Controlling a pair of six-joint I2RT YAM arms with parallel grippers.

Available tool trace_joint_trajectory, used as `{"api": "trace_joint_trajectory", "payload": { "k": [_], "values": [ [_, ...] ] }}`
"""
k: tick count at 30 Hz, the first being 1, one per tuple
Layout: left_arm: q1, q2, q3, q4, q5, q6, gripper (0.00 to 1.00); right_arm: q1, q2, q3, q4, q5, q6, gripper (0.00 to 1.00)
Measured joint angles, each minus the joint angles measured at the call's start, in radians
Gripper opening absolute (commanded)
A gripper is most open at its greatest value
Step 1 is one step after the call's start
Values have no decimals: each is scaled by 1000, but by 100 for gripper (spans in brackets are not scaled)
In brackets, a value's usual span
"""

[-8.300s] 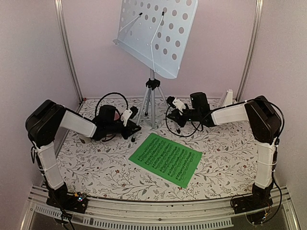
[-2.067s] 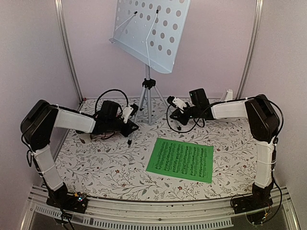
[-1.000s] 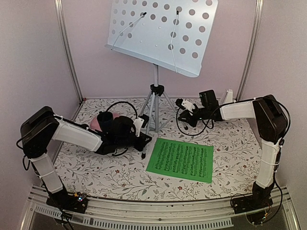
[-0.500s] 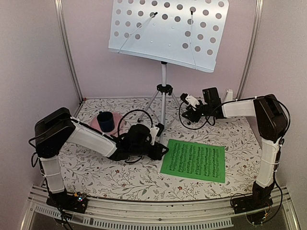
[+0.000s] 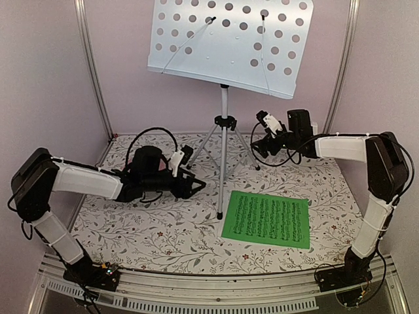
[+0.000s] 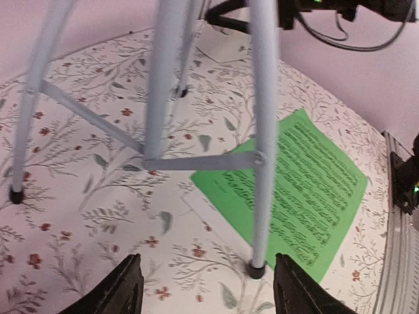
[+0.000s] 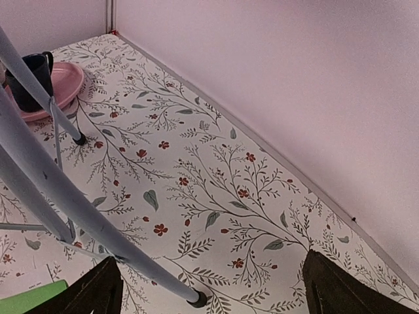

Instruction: Set up the instrument practice props

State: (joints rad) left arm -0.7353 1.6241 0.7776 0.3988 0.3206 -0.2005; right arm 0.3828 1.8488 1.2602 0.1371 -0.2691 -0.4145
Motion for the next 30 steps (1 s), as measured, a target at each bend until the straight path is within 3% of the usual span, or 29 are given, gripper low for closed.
{"api": "trace_joint_trajectory", "payload": {
  "k": [10, 18, 22, 30],
  "values": [
    [255, 115, 224, -84, 88, 300, 66, -1, -40, -30, -3, -123, 182, 99],
    [302, 354, 554, -227, 172, 589, 63, -2, -59, -75, -26, -182, 272, 100],
    [302, 428, 643, -266, 228, 679, 59, -4, -59, -77, -40, -192, 284, 100],
    [302, 523, 726, -360, 331, 779, 29, -5, -59, -76, -64, -220, 290, 99]
  ]
}}
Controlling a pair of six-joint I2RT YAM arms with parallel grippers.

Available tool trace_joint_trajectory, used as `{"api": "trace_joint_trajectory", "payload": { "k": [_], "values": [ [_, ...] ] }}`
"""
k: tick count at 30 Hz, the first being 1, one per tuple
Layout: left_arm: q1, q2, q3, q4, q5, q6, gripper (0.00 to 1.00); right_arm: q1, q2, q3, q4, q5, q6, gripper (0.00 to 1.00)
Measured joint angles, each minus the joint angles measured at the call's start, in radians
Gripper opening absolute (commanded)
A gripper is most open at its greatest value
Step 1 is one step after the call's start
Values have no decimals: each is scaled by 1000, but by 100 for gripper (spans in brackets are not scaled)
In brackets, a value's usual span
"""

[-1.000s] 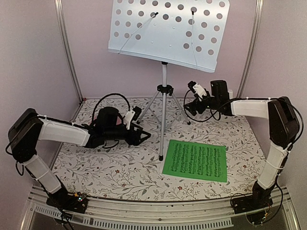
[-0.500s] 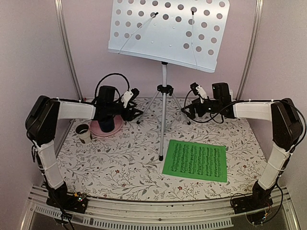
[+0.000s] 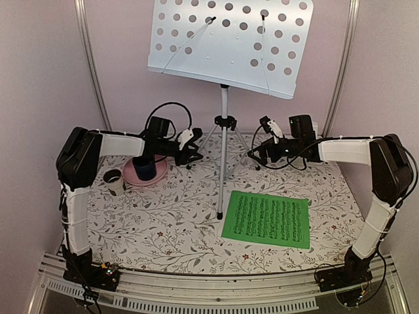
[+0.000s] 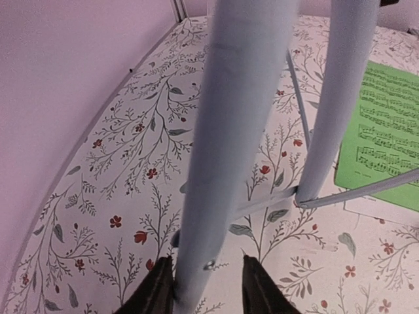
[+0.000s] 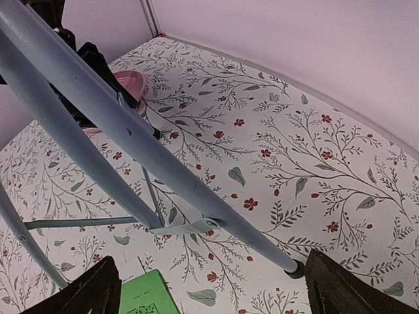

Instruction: Set up the instrument practice props

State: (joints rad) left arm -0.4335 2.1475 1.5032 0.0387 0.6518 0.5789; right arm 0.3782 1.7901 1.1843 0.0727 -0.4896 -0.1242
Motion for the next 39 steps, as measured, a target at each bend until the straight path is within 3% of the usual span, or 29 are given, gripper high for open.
{"api": "trace_joint_trajectory", "payload": {
  "k": [5, 11, 24, 29, 39],
  "values": [
    [8, -22, -49, 45, -14, 28, 8, 0, 0, 0, -5, -23, 5, 98],
    [13, -85, -134, 63, -55, 62, 1, 9, -14, -35, 32, -83, 50, 93],
    [44, -223, -295, 52, -110, 64, 0, 230, -77, -232, 146, -184, 177, 81],
    [45, -225, -299, 54, -110, 64, 5, 290, -79, -252, 181, -204, 209, 70],
    [46, -237, -338, 109, -109, 30, 14, 365, 12, -234, 258, -201, 265, 62]
  ]
}}
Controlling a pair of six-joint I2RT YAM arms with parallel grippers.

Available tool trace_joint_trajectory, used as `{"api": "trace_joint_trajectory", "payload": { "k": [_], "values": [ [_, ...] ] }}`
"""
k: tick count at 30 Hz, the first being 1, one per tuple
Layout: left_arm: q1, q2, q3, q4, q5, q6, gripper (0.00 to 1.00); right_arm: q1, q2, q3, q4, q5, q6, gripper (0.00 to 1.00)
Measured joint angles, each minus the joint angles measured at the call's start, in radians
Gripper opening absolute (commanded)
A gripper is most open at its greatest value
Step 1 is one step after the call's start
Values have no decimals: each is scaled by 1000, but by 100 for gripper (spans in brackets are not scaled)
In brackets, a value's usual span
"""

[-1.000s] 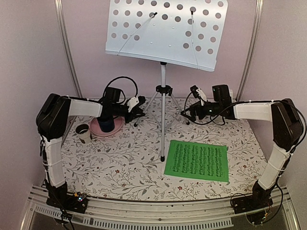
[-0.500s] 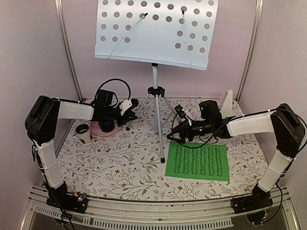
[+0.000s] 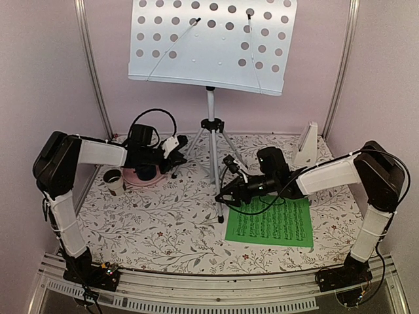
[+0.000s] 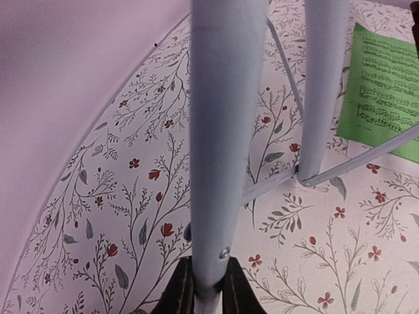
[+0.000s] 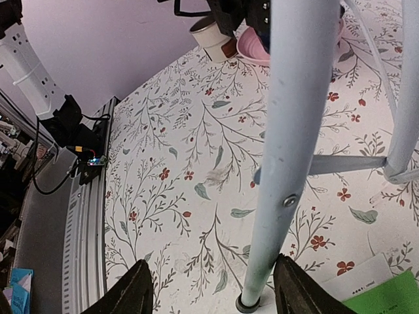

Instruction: Set up the instrument practice props

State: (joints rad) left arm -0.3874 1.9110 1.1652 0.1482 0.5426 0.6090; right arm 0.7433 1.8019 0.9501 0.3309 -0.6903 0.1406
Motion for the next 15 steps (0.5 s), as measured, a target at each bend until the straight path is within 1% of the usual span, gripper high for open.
{"api": "trace_joint_trajectory", "payload": {
  "k": [6, 10, 12, 15],
  "values": [
    [2, -6, -18, 20, 3, -14, 13, 23, 36, 21, 8, 12, 22, 61],
    [3, -29, -48, 31, 2, -24, 16, 42, 45, 27, 14, 23, 27, 61],
    [4, -44, -68, 34, 2, -32, 21, 50, 45, 27, 14, 23, 28, 61],
    [5, -54, -78, 34, 13, -58, 36, 57, 45, 27, 14, 25, 27, 62]
  ]
}}
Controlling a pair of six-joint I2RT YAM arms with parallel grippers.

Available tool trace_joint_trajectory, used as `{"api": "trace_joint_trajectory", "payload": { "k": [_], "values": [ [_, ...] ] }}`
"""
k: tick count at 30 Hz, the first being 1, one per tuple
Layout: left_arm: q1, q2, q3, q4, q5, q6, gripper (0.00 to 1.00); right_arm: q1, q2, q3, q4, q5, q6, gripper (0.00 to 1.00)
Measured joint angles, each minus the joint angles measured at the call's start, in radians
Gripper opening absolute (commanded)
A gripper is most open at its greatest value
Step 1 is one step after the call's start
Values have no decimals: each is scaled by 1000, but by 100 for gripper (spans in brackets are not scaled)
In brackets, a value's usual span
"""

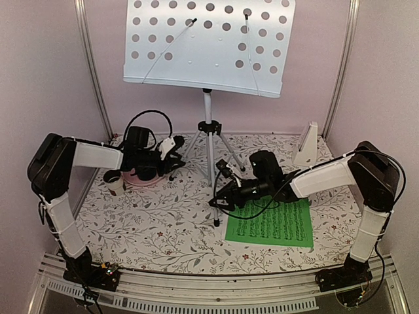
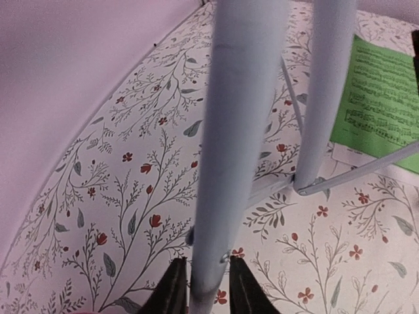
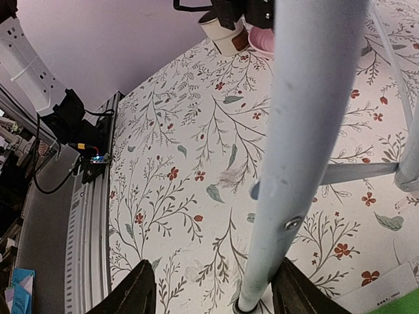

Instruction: Set up the instrument practice props

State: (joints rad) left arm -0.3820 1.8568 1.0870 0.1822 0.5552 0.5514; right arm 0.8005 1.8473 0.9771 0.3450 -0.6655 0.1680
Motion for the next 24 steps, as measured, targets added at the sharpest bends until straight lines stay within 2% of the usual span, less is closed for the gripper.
{"api": "trace_joint_trajectory", "payload": {
  "k": [5, 11, 16, 18, 24],
  "values": [
    [0, -31, -1, 14, 17, -31, 53, 5, -5, 0, -2, 2, -8, 75],
    [1, -116, -14, 69, 6, -94, 63, 10, -82, -12, -31, 51, -32, 87],
    [3, -245, -138, 206, -47, -190, 97, -6, -214, -40, -47, 119, -49, 95],
    [5, -296, -186, 246, -73, -225, 99, -22, -267, -45, -49, 144, -52, 96],
    [11, -392, -233, 325, -124, -376, 99, -105, -393, -58, -62, 215, -54, 98]
  ]
}}
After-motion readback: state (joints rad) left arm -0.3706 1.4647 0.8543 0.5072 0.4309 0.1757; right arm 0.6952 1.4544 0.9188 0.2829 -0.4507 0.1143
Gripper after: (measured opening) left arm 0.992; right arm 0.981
